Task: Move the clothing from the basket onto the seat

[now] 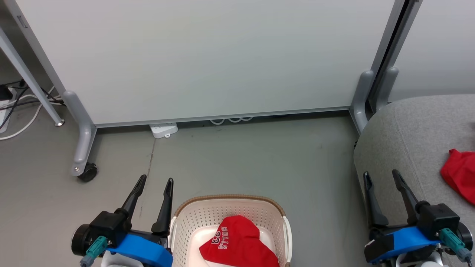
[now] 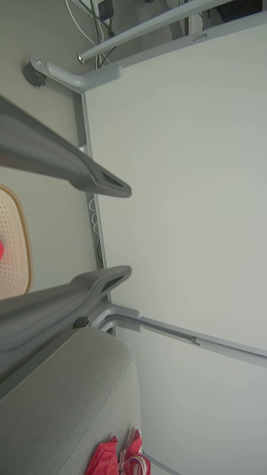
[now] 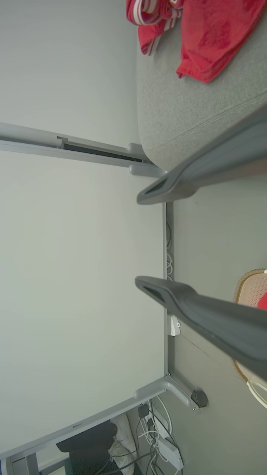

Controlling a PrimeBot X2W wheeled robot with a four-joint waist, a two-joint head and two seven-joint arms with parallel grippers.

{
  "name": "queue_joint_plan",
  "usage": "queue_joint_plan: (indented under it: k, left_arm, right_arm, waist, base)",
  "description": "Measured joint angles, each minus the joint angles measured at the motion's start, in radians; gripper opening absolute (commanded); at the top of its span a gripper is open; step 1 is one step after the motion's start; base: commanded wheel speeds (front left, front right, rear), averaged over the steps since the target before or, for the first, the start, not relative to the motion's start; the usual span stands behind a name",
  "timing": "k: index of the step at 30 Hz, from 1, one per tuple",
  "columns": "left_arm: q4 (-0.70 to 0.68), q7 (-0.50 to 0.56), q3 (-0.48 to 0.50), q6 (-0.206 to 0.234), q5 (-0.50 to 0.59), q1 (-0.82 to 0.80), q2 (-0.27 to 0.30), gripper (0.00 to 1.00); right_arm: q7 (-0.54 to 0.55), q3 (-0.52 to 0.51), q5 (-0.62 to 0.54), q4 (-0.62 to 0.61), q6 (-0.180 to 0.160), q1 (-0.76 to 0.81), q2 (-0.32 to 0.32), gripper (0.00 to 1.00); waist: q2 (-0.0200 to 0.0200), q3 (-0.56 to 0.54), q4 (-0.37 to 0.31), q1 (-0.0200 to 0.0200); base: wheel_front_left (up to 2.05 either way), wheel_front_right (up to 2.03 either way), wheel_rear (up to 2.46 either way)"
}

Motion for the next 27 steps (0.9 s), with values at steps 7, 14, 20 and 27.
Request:
queue_joint_plan:
  k: [7,14,20,27]
  left_arm:
    - [0.054,0.0,-0.003,0.0,-0.008,-0.021,-0.011,1.0]
    - [0.152,0.0,-0.048,0.0,-0.033,-0.149,-0.026,1.0]
    - [0.271,0.0,-0.111,0.0,-0.05,-0.278,-0.031,1.0]
    - [0.426,0.0,-0.161,0.0,-0.079,-0.433,-0.034,1.0]
  right_arm:
    - [0.003,-0.002,-0.004,-0.049,0.0,-0.035,0.001,1.0]
    - [0.013,0.014,-0.013,-0.137,0.0,-0.135,-0.007,1.0]
    - [0.017,0.016,-0.014,-0.181,0.0,-0.208,-0.01,1.0]
    - [-0.002,0.016,-0.017,-0.22,0.0,-0.279,-0.01,1.0]
  waist:
    - [0.0,0.074,0.002,0.0001]
    - [0.0,0.224,-0.007,0.0003]
    - [0.0,0.376,-0.031,0.0003]
    - [0.0,0.55,-0.081,0.0004]
  base:
    - [0.0,0.0,0.0]
    - [0.0,0.0,0.0]
    - [0.0,0.0,0.0]
    - [0.0,0.0,0.0]
